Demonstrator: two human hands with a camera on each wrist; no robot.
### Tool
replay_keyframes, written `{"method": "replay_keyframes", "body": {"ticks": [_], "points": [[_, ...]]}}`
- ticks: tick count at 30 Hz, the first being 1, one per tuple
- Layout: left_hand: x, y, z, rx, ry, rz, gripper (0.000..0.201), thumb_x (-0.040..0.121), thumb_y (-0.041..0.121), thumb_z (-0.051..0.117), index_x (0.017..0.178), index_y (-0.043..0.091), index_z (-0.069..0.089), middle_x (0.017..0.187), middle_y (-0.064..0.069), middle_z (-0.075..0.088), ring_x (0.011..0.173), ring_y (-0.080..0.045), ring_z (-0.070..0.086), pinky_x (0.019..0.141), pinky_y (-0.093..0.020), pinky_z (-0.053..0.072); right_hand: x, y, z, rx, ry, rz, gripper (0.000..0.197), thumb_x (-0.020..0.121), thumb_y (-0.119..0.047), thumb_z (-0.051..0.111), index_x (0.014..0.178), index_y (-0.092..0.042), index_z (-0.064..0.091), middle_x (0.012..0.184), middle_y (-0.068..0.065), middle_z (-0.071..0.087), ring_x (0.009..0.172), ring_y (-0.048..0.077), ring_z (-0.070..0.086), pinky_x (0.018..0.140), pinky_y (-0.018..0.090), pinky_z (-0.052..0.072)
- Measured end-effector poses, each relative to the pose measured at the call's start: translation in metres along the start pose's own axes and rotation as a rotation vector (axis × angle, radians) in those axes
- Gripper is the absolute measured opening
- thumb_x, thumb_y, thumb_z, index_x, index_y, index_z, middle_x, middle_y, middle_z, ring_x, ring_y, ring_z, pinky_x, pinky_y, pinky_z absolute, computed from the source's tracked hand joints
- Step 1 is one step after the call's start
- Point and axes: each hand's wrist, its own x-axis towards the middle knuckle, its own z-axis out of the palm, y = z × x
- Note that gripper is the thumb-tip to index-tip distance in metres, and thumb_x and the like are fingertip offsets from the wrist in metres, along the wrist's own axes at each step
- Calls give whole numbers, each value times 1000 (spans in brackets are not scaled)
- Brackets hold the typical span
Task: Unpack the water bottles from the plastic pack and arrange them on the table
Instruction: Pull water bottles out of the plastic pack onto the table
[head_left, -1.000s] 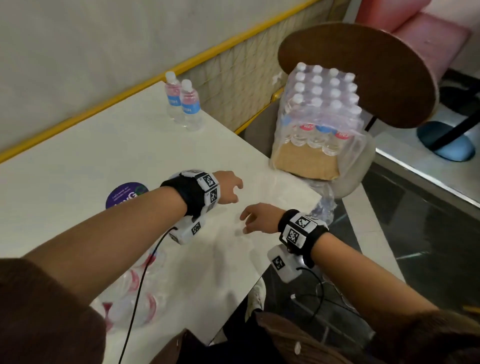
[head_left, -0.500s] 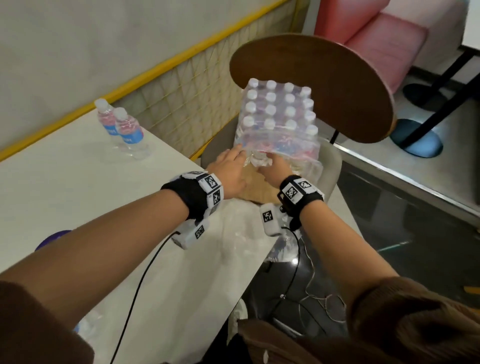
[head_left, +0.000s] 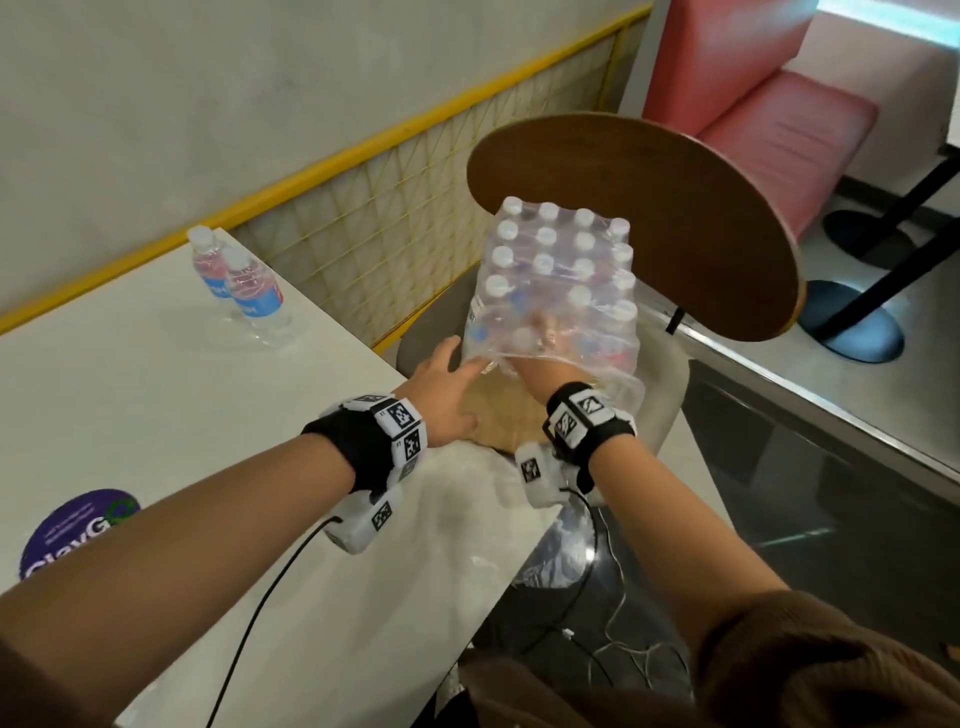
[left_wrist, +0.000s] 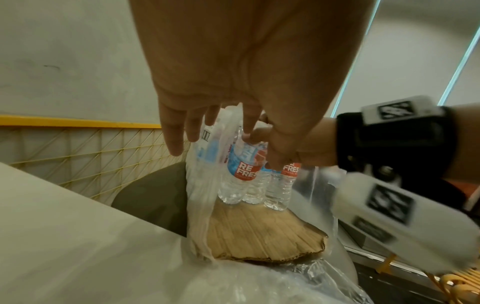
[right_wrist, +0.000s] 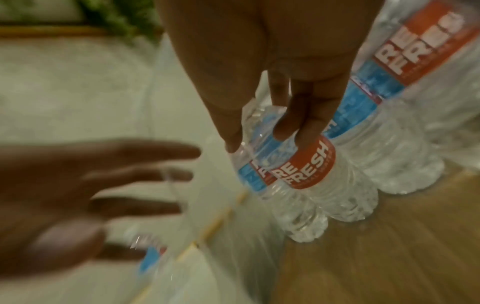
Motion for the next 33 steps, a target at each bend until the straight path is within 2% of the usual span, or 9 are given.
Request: {"method": "replay_keyframes", "body": {"ticks": [5, 10, 13, 16, 19, 21, 25, 29, 33], "points": [[10, 10, 9, -144, 36, -29, 93, 70, 33, 77, 145, 29, 21, 154, -9, -1, 133, -36, 37, 109, -41, 38, -18, 11, 22, 82, 200, -361, 32, 79, -23, 67, 108, -20, 54, 106, 2, 62, 95, 21, 61, 81, 34, 50], [21, 15, 15, -256, -1, -39, 81, 67, 26, 79, 138, 29, 40, 140, -13, 37, 117, -28, 51, 100, -30, 42, -36, 11, 17, 228, -61, -363, 40, 79, -9, 67, 116, -15, 53, 110, 0, 62, 89, 20, 63, 79, 36, 55], [22, 11, 12, -259, 13, -46, 77, 70, 32, 80, 137, 24, 43, 129, -9, 53, 118, -29, 47, 96, -29, 37, -25, 13, 6, 282, 67, -245, 37, 81, -9, 65, 117, -7, 55, 109, 5, 62, 97, 21, 61, 86, 37, 53], [14, 9, 14, -283, 32, -74, 70, 72, 29, 79, 133, 21, 46, 136, -13, 37, 122, -29, 46, 104, -29, 34, -9, 15, -7, 198, 245, -61, 26, 92, -21, 56, 106, 0, 61, 99, 14, 64, 89, 25, 59, 70, 31, 46], [3, 7, 19, -307, -5, -45, 65, 74, 24, 78, 131, 22, 47, 143, -17, 28, 131, -32, 39, 111, -31, 34, 0, 26, -22, 267, 77, 242, 40, 89, -48, 55, 107, -13, 49, 90, 10, 57, 77, 25, 57, 60, 25, 48], [-4, 3, 19, -330, -33, -31, 63, 77, 23, 76, 132, 24, 46, 139, -17, 37, 130, -33, 41, 108, -31, 36, 3, 25, -31, 270, 91, 298, 43, 81, -52, 62, 108, -27, 39, 97, 14, 58, 73, 28, 61, 56, 35, 52], [-27, -10, 13, -415, -4, -41, 62, 82, 22, 72, 137, 21, 44, 130, -9, 53, 116, -21, 53, 88, -16, 35, 48, 28, -35, -142, 176, -40, 50, 89, -18, 57, 136, -22, 41, 119, 4, 52, 93, 20, 53, 79, 32, 47], [-54, -25, -6, -472, -10, -80, 59, 81, 26, 72, 134, 28, 47, 122, -9, 59, 92, -23, 59, 77, -29, 50, 23, 23, -21, -214, -37, -20, 60, 92, -35, 56, 145, -19, 33, 138, 10, 49, 119, 28, 52, 91, 34, 42], [-89, -39, -34, -443, -39, -110, 54, 80, 23, 73, 130, 25, 52, 116, -8, 62, 80, -25, 64, 74, -34, 57, -19, 20, -17, -20, -14, -262, 41, 87, -20, 67, 124, -22, 50, 119, 5, 58, 80, 26, 66, 69, 31, 56]]}}
